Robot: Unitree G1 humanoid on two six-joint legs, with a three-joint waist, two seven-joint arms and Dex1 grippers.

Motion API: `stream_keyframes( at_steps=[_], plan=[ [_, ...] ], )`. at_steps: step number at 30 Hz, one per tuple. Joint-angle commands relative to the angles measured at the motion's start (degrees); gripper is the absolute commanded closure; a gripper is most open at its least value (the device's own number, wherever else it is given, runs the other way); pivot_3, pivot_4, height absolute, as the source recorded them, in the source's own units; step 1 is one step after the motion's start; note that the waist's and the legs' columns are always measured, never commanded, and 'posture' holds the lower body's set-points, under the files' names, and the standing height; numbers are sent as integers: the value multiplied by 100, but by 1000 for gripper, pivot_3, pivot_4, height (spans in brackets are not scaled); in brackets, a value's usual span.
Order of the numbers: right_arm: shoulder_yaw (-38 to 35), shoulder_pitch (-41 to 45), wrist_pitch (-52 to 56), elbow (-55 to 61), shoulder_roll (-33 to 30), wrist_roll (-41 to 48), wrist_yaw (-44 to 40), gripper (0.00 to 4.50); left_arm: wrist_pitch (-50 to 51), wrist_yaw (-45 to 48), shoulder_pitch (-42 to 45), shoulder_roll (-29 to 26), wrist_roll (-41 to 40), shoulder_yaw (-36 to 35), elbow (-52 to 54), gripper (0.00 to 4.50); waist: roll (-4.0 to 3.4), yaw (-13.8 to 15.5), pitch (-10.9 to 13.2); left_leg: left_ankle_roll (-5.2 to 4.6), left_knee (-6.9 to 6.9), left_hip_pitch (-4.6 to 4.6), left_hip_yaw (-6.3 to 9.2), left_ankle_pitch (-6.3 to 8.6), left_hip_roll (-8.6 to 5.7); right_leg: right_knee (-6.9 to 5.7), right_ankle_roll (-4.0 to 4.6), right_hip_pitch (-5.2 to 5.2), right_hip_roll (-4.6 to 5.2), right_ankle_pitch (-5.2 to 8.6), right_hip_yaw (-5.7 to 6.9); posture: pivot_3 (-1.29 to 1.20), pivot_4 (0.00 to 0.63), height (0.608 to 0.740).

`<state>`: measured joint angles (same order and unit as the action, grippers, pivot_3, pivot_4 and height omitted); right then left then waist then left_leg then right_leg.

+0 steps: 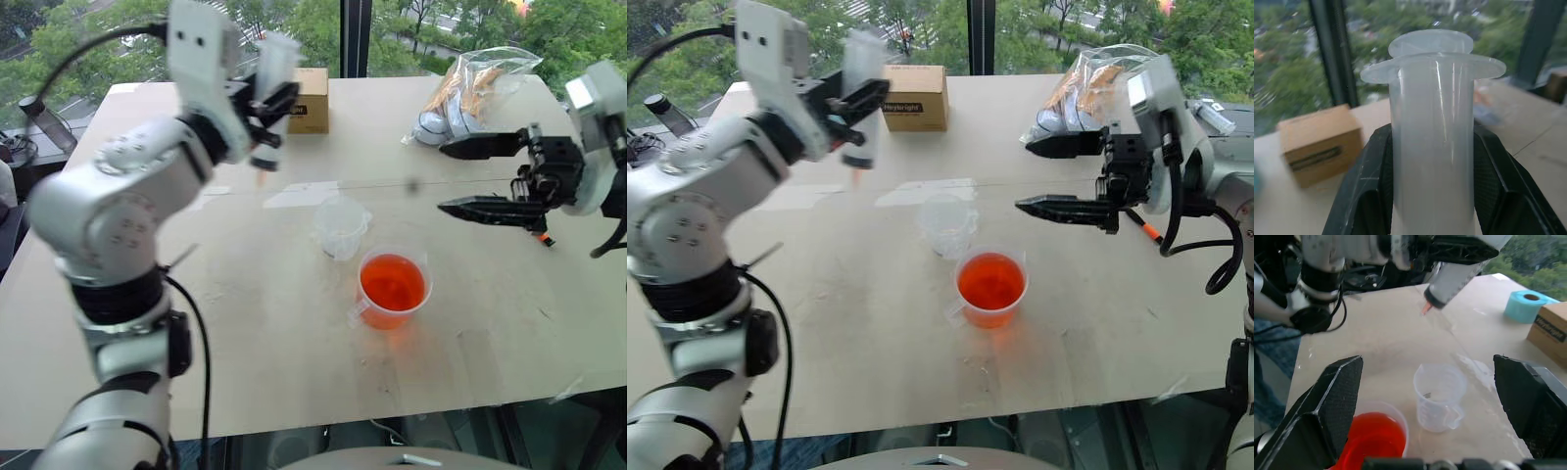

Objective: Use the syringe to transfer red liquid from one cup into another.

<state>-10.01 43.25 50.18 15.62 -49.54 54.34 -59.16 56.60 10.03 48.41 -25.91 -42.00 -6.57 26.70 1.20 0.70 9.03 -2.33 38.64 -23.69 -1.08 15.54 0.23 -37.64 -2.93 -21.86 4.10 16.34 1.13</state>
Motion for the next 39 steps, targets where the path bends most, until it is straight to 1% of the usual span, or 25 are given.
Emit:
stream_keyframes(
  at_steps=[1, 3, 4, 8, 12, 14, 16, 22, 26, 30, 33, 39],
  plan=[
    [-723, 291, 246, 35, 118, 749, 570, 0, -1027, 941, -310, 499, -136, 435, 350, 3046, -1, -14, 0, 0, 0, 0, -1, 0, 0, -1, 0, 0, 0, 0, -1, 0, 150, 740],
    [-1014, 267, 367, 31, 143, 1094, 824, 0, -1326, 1448, -584, 704, -262, 563, 260, 3046, -2, -13, 0, 0, -1, 1, -2, 0, 2, -2, 0, 0, -4, 0, -1, 0, 150, 740],
    [-1122, 218, 405, 63, 138, 1209, 970, 0, -1488, 1744, -731, 713, -235, 675, 219, 3046, -2, -15, 0, -1, -1, 1, -2, 0, 3, -4, 0, 0, -5, 0, -1, 0, 150, 740],
    [-1355, -232, 387, 388, 74, 1367, 1183, 0, -1961, 2735, -1188, 739, -337, 886, 124, 3046, -3, 0, -1, -4, 5, 3, -3, 0, 4, -10, 0, 3, -7, 0, -1, 0, 150, 740],
    [-1430, -656, 341, 652, 33, 1458, 1290, 0, -2346, 3358, -1364, 826, -329, 991, -38, 3046, -4, 7, -1, -15, 22, -1, -4, 7, 4, -14, 0, 6, -8, 0, -1, 0, 150, 740],
    [-1430, -796, 301, 768, 107, 1566, 1394, 0, -2460, 3467, -1401, 1029, -467, 960, -126, 3046, -4, 10, -1, -21, 30, -1, -3, 10, 4, -15, 0, 8, -8, 0, 0, 0, 150, 740],
    [-1428, -899, 272, 895, 240, 1797, 1533, 0, -2668, 3549, -1460, 1199, -383, 1015, -203, 3046, -4, 8, -1, -26, 37, -2, -3, 13, 4, -15, -1, 11, -8, 0, 0, 0, 150, 740],
    [-1453, -807, 201, 750, 233, 1993, 1791, 0, -3055, 3844, -1753, 1492, -281, 1194, -397, 3046, -6, 3, -2, -28, 42, -1, -2, 14, 5, -18, -1, 12, -9, 0, -1, 0, 150, 740],
    [-1425, -939, 325, 823, 147, 2197, 1929, 0, -3389, 4106, -1965, 1558, -52, 1315, -675, 3046, -7, 5, -3, -28, 42, -1, -2, 14, 5, -19, -1, 12, -11, 0, 0, 0, 150, 740],
    [-1299, -1206, 231, 1201, 410, 2493, 2463, 0, -3673, 4439, -2107, 1585, 140, 1488, -1000, 3046, -8, 7, -4, -29, 44, -2, -2, 15, 5, -19, -1, 12, -13, 0, 0, 0, 150, 740],
    [-1197, -1477, 210, 1532, 412, 2482, 2557, 0, -3909, 4651, -2183, 1654, 311, 1635, -1264, 3046, -10, 14, -4, -29, 44, -2, -1, 15, 6, -19, -1, 12, -13, 0, 1, 0, 150, 740],
    [-1013, -1629, 229, 1837, 357, 2729, 2730, 0, -4174, 4921, -2224, 1678, 535, 1793, -1531, 3046, -13, 6, -6, -32, 46, -2, -1, 17, 6, -19, -1, 13, -15, 0, 0, 0, 150, 740]
  ],
)
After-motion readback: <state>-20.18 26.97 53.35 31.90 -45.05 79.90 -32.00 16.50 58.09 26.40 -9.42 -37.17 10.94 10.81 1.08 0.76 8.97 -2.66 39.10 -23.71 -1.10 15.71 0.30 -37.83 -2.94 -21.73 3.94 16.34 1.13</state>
